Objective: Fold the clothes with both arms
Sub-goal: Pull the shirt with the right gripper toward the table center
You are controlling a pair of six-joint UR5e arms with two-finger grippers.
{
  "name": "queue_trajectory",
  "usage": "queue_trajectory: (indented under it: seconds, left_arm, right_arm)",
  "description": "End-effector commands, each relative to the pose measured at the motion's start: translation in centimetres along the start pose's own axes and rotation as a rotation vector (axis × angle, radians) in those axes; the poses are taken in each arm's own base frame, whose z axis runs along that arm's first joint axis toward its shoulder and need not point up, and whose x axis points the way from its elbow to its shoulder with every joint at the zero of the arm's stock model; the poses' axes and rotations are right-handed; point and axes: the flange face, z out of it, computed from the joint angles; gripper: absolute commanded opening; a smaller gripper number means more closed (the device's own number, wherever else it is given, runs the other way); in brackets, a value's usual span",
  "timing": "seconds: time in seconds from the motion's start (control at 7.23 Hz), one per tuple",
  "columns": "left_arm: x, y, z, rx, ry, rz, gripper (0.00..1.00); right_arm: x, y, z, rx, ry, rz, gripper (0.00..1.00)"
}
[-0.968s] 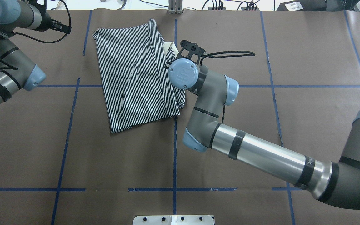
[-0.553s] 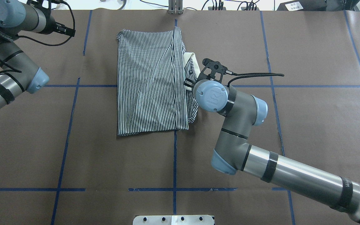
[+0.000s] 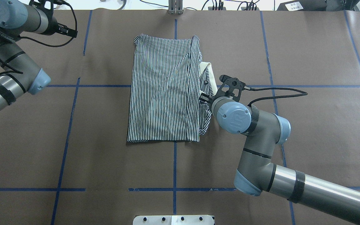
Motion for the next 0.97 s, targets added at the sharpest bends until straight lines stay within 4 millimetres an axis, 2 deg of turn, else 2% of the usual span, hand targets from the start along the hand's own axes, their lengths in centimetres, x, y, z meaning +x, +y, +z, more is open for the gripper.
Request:
queue_trajectory:
  seconds: [0.0,0.28,0.41,0.55,0.69,0.83]
  left_arm:
    - [0.1,0.0,0.0,0.0,0.001,0.001,1.0]
    - [0.4,-0.2,-0.1,0.002,0.007,0.002,1.0]
    - [0.5,-0.3,-0.3,0.004,0.009,0.002,1.0]
    - [0.5,-0.2,-0.3,0.004,0.009,0.003,1.0]
    - [0.6,-0.4,-0.4,0.007,0.012,0.002,1.0]
    - [1.0,-0.4,-0.8,0.003,0.036,-0.002,1.0]
  right_arm:
    - [0.1,-0.7,-1.1,0.024,-0.005,-0.151,1.0]
    - [-2.1,-0.7,-5.2,-0.003,0.055,-0.304,1.0]
    - [-3.6,-0.1,-8.2,-0.04,0.006,-0.301,1.0]
    - [-4.4,1.1,-9.1,-0.025,-0.042,-0.233,1.0]
    - [-5.4,1.0,-10.2,-0.025,-0.078,-0.219,1.0]
    - [-6.2,2.1,-10.8,-0.029,-0.095,-0.224,1.0]
